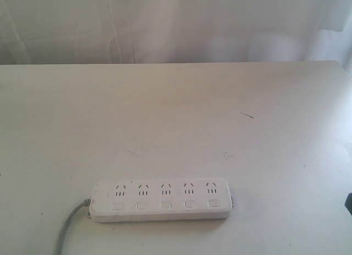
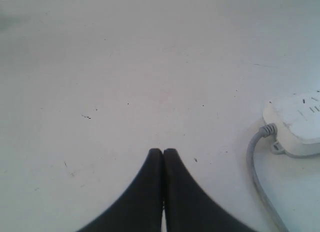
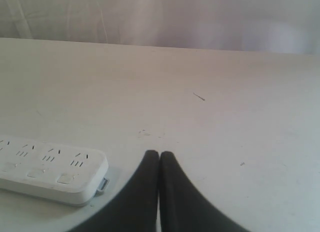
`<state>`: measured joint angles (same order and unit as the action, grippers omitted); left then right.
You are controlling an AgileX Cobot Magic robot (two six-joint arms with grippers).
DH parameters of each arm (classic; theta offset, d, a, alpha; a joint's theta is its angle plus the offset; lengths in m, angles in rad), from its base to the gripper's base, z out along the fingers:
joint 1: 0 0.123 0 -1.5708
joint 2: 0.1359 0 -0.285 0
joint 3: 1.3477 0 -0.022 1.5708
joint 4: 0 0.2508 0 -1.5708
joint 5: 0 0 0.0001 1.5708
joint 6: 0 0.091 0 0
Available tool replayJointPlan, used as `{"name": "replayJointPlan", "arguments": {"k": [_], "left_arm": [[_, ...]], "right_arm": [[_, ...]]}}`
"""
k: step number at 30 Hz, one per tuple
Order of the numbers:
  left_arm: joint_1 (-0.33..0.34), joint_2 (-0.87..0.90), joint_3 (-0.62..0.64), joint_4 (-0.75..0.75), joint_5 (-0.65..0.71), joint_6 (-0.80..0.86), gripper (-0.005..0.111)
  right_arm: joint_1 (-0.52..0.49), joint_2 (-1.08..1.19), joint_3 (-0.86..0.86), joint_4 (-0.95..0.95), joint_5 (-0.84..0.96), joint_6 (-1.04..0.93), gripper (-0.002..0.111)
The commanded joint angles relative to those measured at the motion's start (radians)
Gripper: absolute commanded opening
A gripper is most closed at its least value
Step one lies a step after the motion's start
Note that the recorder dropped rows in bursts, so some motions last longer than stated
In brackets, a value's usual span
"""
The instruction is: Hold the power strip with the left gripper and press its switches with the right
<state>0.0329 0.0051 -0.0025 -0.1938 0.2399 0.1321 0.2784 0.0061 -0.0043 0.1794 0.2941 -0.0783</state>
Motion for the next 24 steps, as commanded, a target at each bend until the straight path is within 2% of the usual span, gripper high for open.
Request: {"name": "replayJointPlan", "arguments": {"k": [1, 7, 14, 24], "left_arm": [[0.002, -0.005, 0.003, -0.006, -0.002, 0.002, 0.0], [0.002, -0.005, 0.003, 0.013, -0.003, 0.002, 0.0], [0.002, -0.005, 0.003, 0.188, -0.003, 0.002, 0.0], [0.002, -0.005, 0.003, 0.188, -0.003, 0.002, 0.0]], "right_arm": [[-0.008, -0.006, 0.004, -0.001, -0.01, 0.004, 0.0], [-0.008, -0.006, 0.004, -0.001, -0.01, 0.004, 0.0], [-0.008, -0.006, 0.004, -0.001, -0.01, 0.004, 0.0], [-0.015, -0.006, 0.004, -0.001, -0.01, 0.004, 0.0]]}}
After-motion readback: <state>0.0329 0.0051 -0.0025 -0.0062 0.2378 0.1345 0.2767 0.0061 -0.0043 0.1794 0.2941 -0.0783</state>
